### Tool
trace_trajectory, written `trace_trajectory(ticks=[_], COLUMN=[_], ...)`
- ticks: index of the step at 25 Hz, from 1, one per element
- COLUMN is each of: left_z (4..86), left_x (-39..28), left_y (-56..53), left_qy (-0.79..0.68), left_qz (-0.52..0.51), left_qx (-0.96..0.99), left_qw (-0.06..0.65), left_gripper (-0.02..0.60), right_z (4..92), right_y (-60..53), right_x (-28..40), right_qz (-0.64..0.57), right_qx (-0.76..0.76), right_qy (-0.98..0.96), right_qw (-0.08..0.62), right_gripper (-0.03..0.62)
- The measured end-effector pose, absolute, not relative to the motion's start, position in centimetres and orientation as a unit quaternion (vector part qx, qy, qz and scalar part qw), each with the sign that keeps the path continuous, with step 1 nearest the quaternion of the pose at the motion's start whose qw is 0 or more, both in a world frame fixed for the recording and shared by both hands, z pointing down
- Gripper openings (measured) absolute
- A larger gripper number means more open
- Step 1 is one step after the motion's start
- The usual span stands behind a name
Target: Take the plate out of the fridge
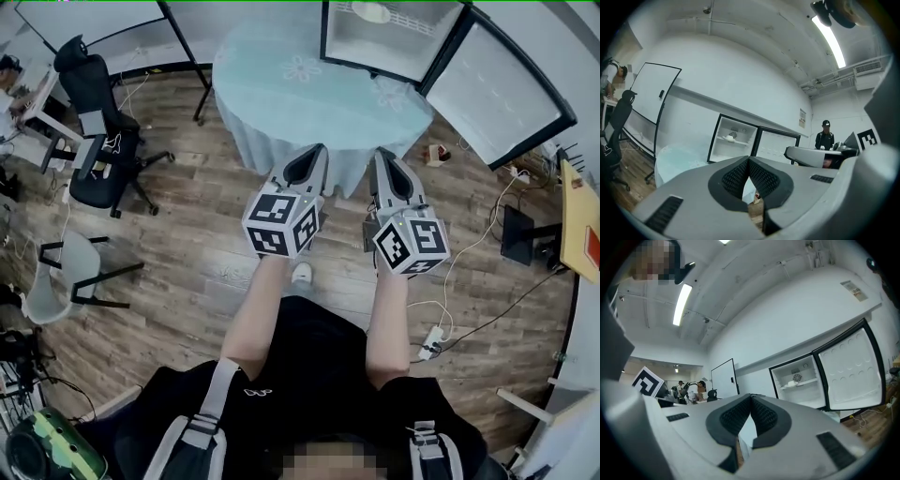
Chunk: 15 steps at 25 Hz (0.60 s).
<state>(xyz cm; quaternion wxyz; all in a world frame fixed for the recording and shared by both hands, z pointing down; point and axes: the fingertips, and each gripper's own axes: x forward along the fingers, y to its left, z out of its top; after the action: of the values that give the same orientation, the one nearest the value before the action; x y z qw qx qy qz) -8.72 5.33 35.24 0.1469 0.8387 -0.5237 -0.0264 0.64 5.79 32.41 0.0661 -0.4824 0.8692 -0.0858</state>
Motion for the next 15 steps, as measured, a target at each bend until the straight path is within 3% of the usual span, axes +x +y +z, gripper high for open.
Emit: trace_trajectory(ticks=[7, 15], left_z=[32.3, 30.8], left_x=[-13.3, -13.3], left_y=[-1.4, -4.9], left_qy=[-0.526, -0.497], left_qz=[-0.063, -0.107], left_qx=[0.838, 0.849], left_qw=[0.129, 0.143], left_gripper=[0.003, 0.003], right_z=[29.7, 28.7], right_y=[0.3, -3.0], right_x=[-3.3, -0.4], right_qz=[-0.051, -0.027], right_qx=[-0.479, -0.531], right_qy=[0.873, 0.845], right_qw=[0.072, 0.057], right_gripper=[0.006, 0.006])
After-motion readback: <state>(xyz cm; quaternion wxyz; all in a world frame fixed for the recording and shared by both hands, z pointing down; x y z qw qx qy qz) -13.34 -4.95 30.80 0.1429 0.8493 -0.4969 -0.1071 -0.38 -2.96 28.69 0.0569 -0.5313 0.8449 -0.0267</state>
